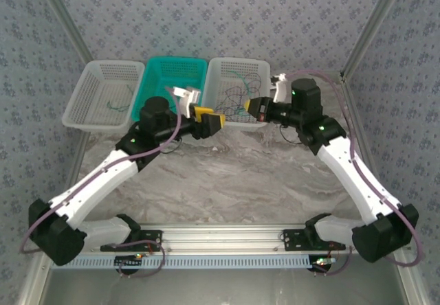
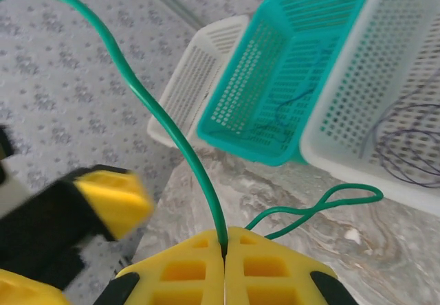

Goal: Untangle the cables

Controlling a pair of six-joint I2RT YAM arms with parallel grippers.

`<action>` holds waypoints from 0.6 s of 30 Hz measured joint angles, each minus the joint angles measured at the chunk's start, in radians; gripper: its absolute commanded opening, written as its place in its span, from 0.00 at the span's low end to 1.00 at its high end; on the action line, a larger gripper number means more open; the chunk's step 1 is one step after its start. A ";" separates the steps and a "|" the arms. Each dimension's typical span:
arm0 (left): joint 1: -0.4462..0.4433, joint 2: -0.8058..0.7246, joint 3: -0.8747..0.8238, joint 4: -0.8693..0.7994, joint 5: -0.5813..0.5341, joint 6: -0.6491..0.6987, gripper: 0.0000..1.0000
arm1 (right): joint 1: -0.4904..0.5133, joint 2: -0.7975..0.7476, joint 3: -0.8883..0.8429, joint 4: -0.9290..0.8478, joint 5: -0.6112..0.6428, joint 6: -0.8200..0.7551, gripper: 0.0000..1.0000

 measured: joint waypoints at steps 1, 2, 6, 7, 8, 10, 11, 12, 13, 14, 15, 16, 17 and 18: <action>0.000 0.016 0.005 -0.012 0.011 0.000 0.76 | 0.016 0.026 0.022 -0.008 -0.010 -0.027 0.00; 0.001 0.025 0.011 -0.024 0.011 -0.003 0.78 | 0.031 0.051 0.043 -0.020 -0.017 -0.053 0.00; 0.016 0.027 0.059 -0.047 -0.013 -0.058 0.97 | 0.075 0.149 0.100 -0.048 -0.053 -0.124 0.00; 0.029 0.027 0.071 -0.043 -0.029 -0.092 0.98 | 0.085 0.176 0.113 -0.053 -0.069 -0.140 0.00; 0.051 0.027 0.077 -0.038 -0.042 -0.130 0.98 | 0.094 0.203 0.126 -0.058 -0.084 -0.155 0.00; 0.111 0.038 0.068 0.005 -0.047 -0.224 0.92 | 0.108 0.252 0.154 -0.071 -0.119 -0.177 0.00; 0.143 0.049 0.052 0.048 -0.045 -0.274 0.85 | 0.115 0.279 0.171 -0.076 -0.138 -0.188 0.00; 0.169 0.062 0.031 0.090 -0.045 -0.317 0.78 | 0.119 0.298 0.183 -0.078 -0.153 -0.195 0.00; 0.192 0.078 0.011 0.122 -0.045 -0.357 0.69 | 0.123 0.319 0.199 -0.082 -0.167 -0.202 0.00; 0.208 0.098 -0.010 0.143 -0.044 -0.391 0.58 | 0.125 0.335 0.211 -0.083 -0.175 -0.206 0.00; 0.212 0.114 -0.021 0.153 -0.043 -0.412 0.49 | 0.126 0.347 0.220 -0.083 -0.180 -0.209 0.00; 0.212 0.129 -0.029 0.160 -0.041 -0.432 0.38 | 0.126 0.356 0.226 -0.085 -0.183 -0.209 0.00; 0.210 0.142 -0.034 0.170 -0.037 -0.446 0.29 | 0.126 0.362 0.229 -0.087 -0.189 -0.209 0.00; 0.209 0.148 -0.034 0.179 -0.033 -0.455 0.21 | 0.126 0.365 0.230 -0.089 -0.194 -0.209 0.00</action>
